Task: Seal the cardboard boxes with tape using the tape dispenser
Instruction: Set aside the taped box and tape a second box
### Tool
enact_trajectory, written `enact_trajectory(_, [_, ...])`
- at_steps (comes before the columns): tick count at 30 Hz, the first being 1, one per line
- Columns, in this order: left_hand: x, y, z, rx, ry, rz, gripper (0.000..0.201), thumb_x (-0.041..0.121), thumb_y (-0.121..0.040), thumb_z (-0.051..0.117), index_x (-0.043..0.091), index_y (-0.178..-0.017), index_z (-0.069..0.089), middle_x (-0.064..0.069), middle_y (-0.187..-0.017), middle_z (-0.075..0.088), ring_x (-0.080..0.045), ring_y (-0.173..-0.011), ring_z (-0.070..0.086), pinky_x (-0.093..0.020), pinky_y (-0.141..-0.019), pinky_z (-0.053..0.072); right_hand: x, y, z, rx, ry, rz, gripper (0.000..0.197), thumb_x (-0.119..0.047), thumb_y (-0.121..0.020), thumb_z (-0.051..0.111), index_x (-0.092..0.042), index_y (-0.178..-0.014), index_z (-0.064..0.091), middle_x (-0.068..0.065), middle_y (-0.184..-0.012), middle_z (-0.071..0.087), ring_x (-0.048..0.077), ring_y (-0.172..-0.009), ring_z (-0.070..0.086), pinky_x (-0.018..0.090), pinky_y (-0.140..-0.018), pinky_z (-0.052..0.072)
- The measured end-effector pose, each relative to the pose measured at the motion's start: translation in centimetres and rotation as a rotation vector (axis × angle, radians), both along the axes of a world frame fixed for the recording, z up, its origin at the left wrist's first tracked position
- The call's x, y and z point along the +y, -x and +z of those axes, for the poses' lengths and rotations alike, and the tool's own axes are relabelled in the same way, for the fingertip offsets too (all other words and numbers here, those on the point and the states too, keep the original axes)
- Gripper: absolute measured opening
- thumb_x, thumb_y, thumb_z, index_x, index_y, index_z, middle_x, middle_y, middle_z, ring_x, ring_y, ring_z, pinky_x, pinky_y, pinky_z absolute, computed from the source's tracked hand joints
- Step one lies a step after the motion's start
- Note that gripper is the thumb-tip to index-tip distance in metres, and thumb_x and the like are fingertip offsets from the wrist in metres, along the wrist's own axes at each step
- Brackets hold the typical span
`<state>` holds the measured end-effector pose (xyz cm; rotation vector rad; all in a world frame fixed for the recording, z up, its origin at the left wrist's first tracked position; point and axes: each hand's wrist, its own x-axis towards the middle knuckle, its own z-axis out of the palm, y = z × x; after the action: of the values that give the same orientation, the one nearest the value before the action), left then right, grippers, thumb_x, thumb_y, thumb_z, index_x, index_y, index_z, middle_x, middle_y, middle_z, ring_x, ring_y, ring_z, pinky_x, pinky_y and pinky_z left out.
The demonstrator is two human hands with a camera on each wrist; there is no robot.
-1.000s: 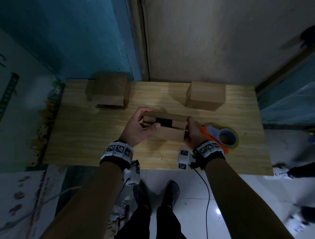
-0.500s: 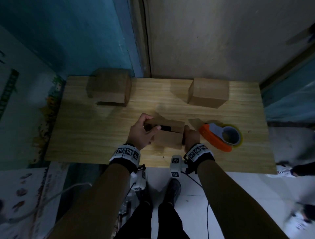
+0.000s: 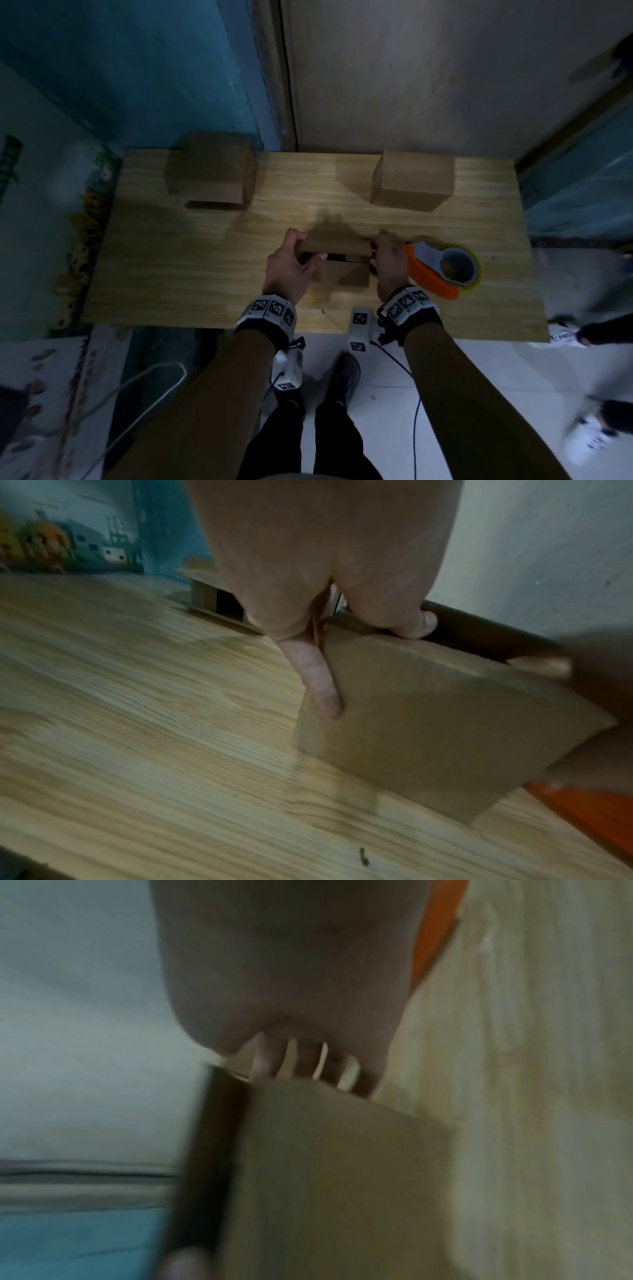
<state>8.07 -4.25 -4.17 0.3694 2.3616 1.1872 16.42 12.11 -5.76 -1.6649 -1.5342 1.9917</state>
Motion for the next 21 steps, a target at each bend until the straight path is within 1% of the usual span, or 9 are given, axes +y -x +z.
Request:
enact_trajectory(3, [0.0,-0.1,0.1,0.029,0.005,0.004,0.031,0.038,-0.085,0.072,0.033,-0.104,0.048,0.011,-0.093,0.066,-0.009,-0.085,0.065,-0.023,-0.075,0.055,0.1,0.1,2.4,0.146,0.013,0.111,0.045,-0.053,-0.094,0.052,-0.020,-0.119,0.071,-0.008,-0.124,0.064,0.014,-0.111,0.060,0.036,-0.093,0.051])
enact_trajectory(5, [0.0,-0.2,0.2,0.031,0.005,0.007,0.031,0.038,-0.085,0.072,0.034,-0.104,0.048,0.012,-0.093,0.066,-0.008,-0.084,0.065,-0.023,-0.075,0.055,-0.5,0.1,2.8,0.210,-0.124,0.247,0.037,-0.048,-0.095,0.056,-0.021,-0.115,0.072,-0.022,-0.114,0.063,0.001,-0.108,0.057,0.024,-0.091,0.047])
enact_trajectory(7, [0.0,-0.1,0.3,0.013,0.001,0.014,0.032,0.038,-0.084,0.073,0.033,-0.105,0.049,0.012,-0.093,0.067,-0.009,-0.082,0.066,-0.023,-0.073,0.056,-1.6,0.0,2.4,0.203,-0.350,0.387,0.028,-0.042,-0.097,0.058,-0.020,-0.106,0.071,-0.013,-0.107,0.067,0.005,-0.104,0.060,0.026,-0.088,0.048])
enact_trajectory(8, [-0.1,-0.1,0.4,0.001,-0.004,0.013,0.033,0.037,-0.084,0.074,0.033,-0.105,0.049,0.013,-0.091,0.067,-0.010,-0.079,0.066,-0.025,-0.071,0.057,-2.2,-0.2,1.5,0.186,-0.475,0.451,0.027,-0.040,-0.096,0.059,-0.017,-0.105,0.070,-0.003,-0.112,0.066,0.012,-0.108,0.060,0.030,-0.092,0.049])
enact_trajectory(10, [-0.2,-0.1,0.5,-0.025,-0.011,0.011,0.035,0.037,-0.082,0.075,0.033,-0.105,0.049,0.014,-0.089,0.066,-0.011,-0.074,0.067,-0.029,-0.067,0.060,-3.1,-0.8,0.0,0.179,-0.620,0.516,0.021,-0.030,-0.097,0.061,-0.013,-0.109,0.068,0.009,-0.128,0.056,0.020,-0.122,0.053,0.025,-0.099,0.043])
enact_trajectory(14, [-0.5,0.2,1.0,-0.099,-0.037,-0.008,0.040,0.037,-0.079,0.079,0.033,-0.106,0.049,0.017,-0.089,0.064,-0.005,-0.071,0.066,-0.021,-0.058,0.056,-3.6,-1.5,-1.2,0.204,-0.660,0.469,0.021,-0.023,-0.099,0.061,-0.014,-0.116,0.067,0.007,-0.146,0.042,0.010,-0.131,0.042,0.021,-0.098,0.037])
enact_trajectory(16, [-0.9,0.4,1.1,-0.170,-0.061,-0.036,0.048,0.038,-0.075,0.082,0.035,-0.110,0.050,0.021,-0.093,0.062,-0.001,-0.074,0.065,-0.020,-0.061,0.056,-3.5,-1.5,-1.3,0.216,-0.638,0.460,0.020,-0.023,-0.098,0.061,-0.015,-0.116,0.067,0.006,-0.147,0.040,0.013,-0.134,0.042,0.021,-0.098,0.037])
enact_trajectory(18, [-1.3,0.6,1.0,-0.211,-0.063,-0.061,0.054,0.043,-0.072,0.083,0.038,-0.115,0.050,0.023,-0.098,0.061,-0.005,-0.081,0.067,-0.027,-0.068,0.059,-3.3,-1.3,-1.3,0.218,-0.612,0.456,0.018,-0.022,-0.098,0.061,-0.017,-0.115,0.066,0.005,-0.148,0.040,0.016,-0.138,0.041,0.021,-0.099,0.035])
enact_trajectory(21, [-1.4,0.5,1.0,-0.236,-0.080,-0.013,0.035,0.042,-0.085,0.071,0.037,-0.114,0.051,0.017,-0.095,0.062,-0.018,-0.080,0.071,-0.041,-0.067,0.062,-2.9,-1.3,-1.1,0.230,-0.607,0.472,0.017,-0.021,-0.098,0.061,-0.020,-0.114,0.066,0.002,-0.149,0.039,0.012,-0.139,0.038,0.019,-0.100,0.033])
